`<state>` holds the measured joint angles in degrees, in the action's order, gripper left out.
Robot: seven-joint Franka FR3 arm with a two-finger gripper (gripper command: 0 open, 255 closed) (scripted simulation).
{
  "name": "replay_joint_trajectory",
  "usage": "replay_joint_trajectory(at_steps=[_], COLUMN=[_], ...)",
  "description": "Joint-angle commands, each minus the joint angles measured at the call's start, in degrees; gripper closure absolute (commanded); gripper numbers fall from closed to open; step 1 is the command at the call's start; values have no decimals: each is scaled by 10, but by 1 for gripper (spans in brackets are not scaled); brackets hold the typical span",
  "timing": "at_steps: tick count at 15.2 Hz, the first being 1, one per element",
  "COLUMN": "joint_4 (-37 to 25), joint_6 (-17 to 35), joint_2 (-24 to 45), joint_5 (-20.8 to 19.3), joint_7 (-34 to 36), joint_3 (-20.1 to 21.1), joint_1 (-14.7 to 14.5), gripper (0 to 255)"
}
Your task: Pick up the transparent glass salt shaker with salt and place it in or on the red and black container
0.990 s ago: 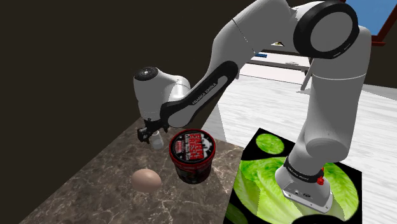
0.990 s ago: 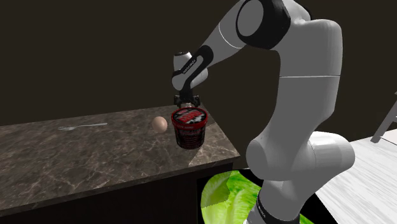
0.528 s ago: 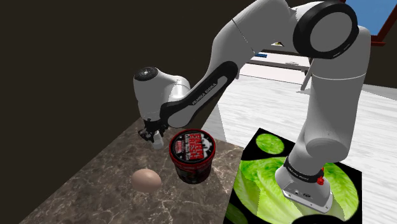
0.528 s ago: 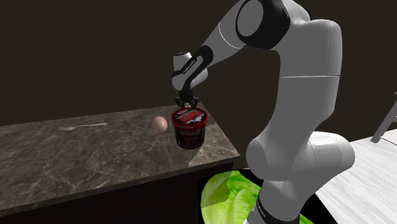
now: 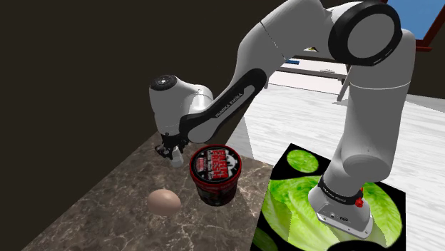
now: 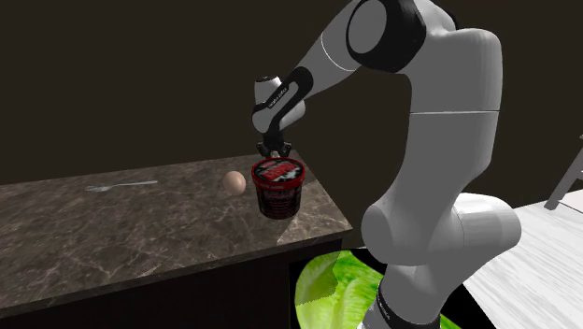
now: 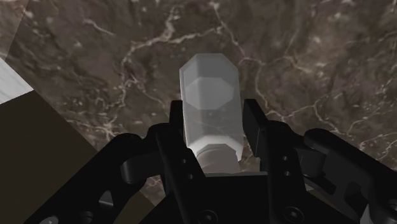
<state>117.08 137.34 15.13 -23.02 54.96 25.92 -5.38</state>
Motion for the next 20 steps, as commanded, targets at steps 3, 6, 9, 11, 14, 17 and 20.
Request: replay_joint_trajectory(at_steps=[3, 6, 9, 11, 14, 17, 20], joint_4=[-5, -13, -22, -28, -39, -51, -64], joint_6=[-17, -35, -54, -66, -85, -105, -125], joint_2=[-14, -27, -40, -48, -59, -68, -77], joint_5=[14, 28, 40, 48, 59, 69, 77], joint_7=[-12, -23, -34, -41, -50, -59, -68], joint_3=[5, 9, 13, 15, 17, 19, 21], joint_1=[4, 7, 9, 11, 12, 14, 15], gripper=[255, 255, 255, 255, 255, 255, 255])
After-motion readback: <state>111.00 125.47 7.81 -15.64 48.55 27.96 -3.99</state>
